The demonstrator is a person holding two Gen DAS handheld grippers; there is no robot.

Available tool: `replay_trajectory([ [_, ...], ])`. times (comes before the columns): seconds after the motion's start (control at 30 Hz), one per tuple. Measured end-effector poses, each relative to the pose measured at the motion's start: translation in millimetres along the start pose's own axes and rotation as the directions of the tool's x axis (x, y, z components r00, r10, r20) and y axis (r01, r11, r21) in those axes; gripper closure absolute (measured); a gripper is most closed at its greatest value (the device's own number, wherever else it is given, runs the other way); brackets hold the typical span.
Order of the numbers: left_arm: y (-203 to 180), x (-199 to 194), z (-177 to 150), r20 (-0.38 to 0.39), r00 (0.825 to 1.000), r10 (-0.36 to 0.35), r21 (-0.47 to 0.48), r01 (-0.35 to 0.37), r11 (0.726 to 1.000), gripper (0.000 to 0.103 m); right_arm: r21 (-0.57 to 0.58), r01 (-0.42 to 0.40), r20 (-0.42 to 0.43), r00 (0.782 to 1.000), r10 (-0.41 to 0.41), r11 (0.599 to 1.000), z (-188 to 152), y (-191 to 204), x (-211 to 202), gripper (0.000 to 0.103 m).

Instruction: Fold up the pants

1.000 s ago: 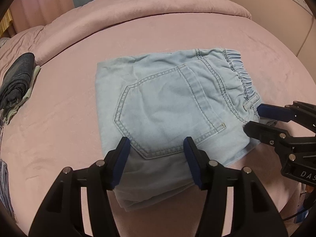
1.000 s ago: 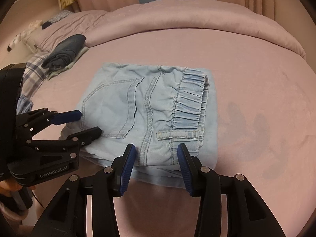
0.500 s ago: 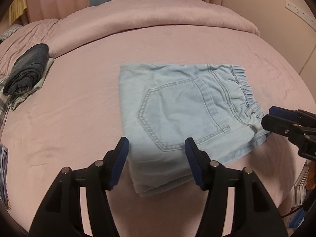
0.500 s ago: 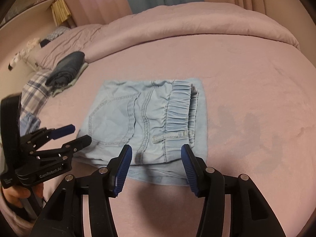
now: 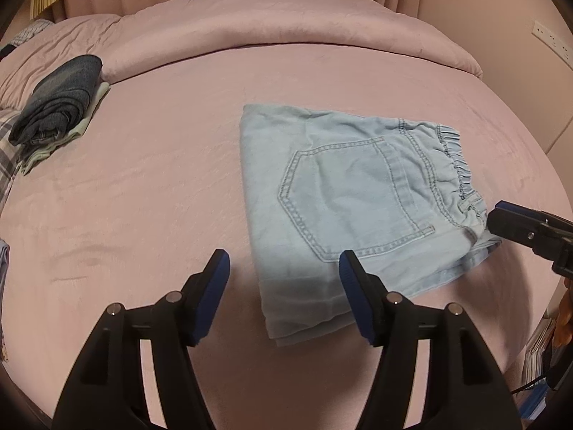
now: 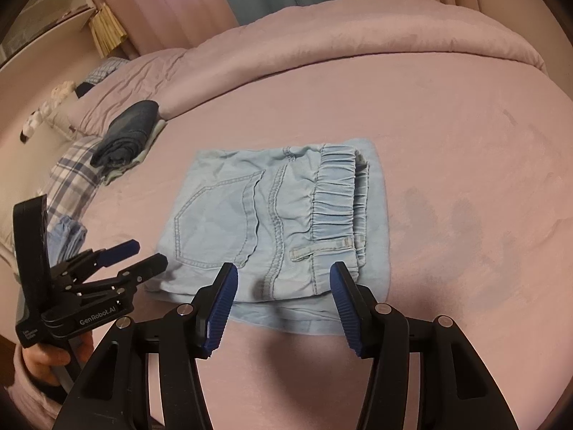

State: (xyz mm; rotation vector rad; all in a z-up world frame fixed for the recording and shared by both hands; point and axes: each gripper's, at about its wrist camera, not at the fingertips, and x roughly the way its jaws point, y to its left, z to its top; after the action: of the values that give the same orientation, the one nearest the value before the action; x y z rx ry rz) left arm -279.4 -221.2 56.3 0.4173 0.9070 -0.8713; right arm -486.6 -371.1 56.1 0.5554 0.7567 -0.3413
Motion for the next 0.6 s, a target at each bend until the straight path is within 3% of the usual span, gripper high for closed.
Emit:
replay_trajectory([
  [0.27, 31, 12, 3, -0.032, 0.994, -0.107, -0.163, 0.101, 0.982, 0.035, 0.218, -0.098, -0.01, 0.995, 0.102, 0.971, 2, -45, 6, 0.041],
  [0.47, 49, 28, 3, -0.059, 0.969, -0.239, -0.291, 0.212, 0.933, 0.028, 0.326, -0.157, -0.015, 0.985, 0.171, 0.932, -5, -65, 15, 0.036],
  [0.6, 50, 36, 3, -0.075, 0.966, -0.248, -0.314, 0.213, 0.925, 0.027, 0.362, -0.165, -0.006, 0.984, 0.179, 0.917, -2, -71, 18, 0.036],
])
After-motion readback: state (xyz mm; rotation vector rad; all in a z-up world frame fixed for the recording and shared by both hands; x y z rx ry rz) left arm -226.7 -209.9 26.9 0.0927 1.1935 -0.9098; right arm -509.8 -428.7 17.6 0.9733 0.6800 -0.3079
